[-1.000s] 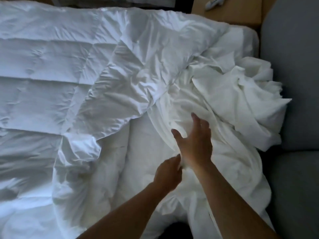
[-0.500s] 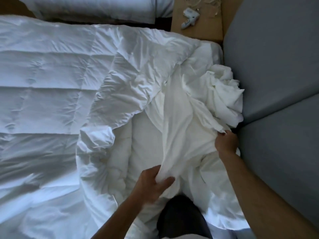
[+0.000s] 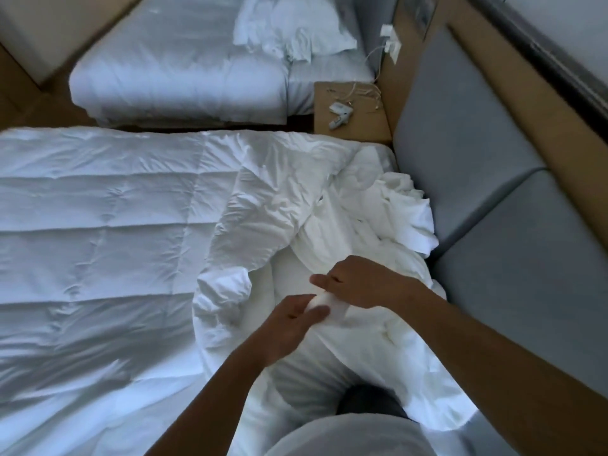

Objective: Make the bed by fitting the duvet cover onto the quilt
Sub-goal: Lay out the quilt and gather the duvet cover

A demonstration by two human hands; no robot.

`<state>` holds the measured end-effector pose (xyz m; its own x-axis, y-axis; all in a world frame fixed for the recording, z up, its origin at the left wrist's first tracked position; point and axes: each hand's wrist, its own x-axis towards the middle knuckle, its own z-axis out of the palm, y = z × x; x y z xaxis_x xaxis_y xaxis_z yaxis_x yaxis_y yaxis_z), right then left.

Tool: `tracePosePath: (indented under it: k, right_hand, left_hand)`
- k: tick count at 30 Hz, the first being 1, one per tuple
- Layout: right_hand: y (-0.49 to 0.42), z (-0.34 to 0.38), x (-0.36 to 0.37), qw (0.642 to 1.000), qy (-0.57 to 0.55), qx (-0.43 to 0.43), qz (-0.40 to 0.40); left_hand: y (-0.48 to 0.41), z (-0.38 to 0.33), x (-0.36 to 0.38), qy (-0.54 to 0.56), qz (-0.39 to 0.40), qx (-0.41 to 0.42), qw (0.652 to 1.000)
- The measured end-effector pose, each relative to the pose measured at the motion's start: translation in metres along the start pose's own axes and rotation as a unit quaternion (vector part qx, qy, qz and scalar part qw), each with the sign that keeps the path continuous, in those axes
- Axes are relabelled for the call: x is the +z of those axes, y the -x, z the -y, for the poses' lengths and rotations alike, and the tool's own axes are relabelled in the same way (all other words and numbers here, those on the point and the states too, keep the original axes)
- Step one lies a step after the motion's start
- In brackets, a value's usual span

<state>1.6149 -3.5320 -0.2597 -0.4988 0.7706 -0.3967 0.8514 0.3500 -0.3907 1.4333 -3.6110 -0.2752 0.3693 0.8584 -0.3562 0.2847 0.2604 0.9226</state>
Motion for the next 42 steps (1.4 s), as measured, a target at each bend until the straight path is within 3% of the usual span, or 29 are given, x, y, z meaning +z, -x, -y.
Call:
tracePosePath:
  k: [3,7,9,13,15,18,21,24,27,30,32,35,37,39,42]
  right_hand:
    - [0.014,-0.003,-0.016,0.994,0.017,-0.012,-0.111]
    - [0.033,-0.01,-0.041,0.981,0.058,-0.026,-0.181]
    - [0.046,-0.02,-0.05,0.973,0.093,-0.017,-0.21]
    - [0.073,-0.049,-0.068,0.951,0.151,0.031,-0.268]
    - [0.086,-0.059,-0.081,0.948,0.156,0.074,-0.266]
    - [0.099,-0.065,-0.093,0.948,0.141,0.117,-0.259]
    - [0.101,-0.06,-0.085,0.961,0.098,0.109,-0.235]
    - [0.105,-0.061,-0.081,0.962,0.091,0.141,-0.213]
    - [0.112,-0.068,-0.077,0.958,0.151,0.234,-0.071]
    - [0.113,-0.077,-0.045,0.932,0.179,0.305,0.079]
    - [0.114,-0.085,-0.026,0.912,0.19,0.336,0.141]
    - [0.116,-0.096,-0.006,0.9,0.131,0.389,0.147]
    - [0.112,-0.102,0.01,0.901,0.093,0.391,0.165]
    - [0.128,-0.097,0.015,0.892,0.198,0.376,0.153]
    - [0.137,-0.09,0.001,0.94,0.095,0.269,0.189]
  left_hand:
    - [0.015,-0.015,-0.008,0.073,-0.024,0.036,0.996]
    - [0.029,-0.035,-0.012,0.104,-0.03,0.086,0.99]
    - [0.037,-0.037,-0.019,0.066,0.015,0.081,0.994]
    - [0.05,-0.017,-0.033,-0.185,0.07,0.065,0.978]
    - [0.058,-0.01,-0.039,-0.205,0.08,0.031,0.975]
    - [0.073,-0.015,-0.049,-0.125,0.078,0.048,0.988]
    - [0.086,-0.029,-0.044,-0.125,0.133,0.064,0.981]
    - [0.092,-0.041,-0.015,-0.198,0.212,0.079,0.954]
    - [0.086,-0.048,0.018,-0.254,0.255,0.115,0.926]
    - [0.074,-0.054,0.042,-0.268,0.252,0.107,0.924]
    - [0.067,-0.053,0.052,-0.279,0.256,0.096,0.92]
    - [0.058,-0.047,0.066,-0.291,0.271,0.092,0.913]
    - [0.055,-0.044,0.073,-0.291,0.28,0.087,0.911]
    - [0.05,-0.039,0.077,-0.291,0.284,0.074,0.911]
    - [0.043,-0.034,0.076,-0.273,0.265,0.063,0.923]
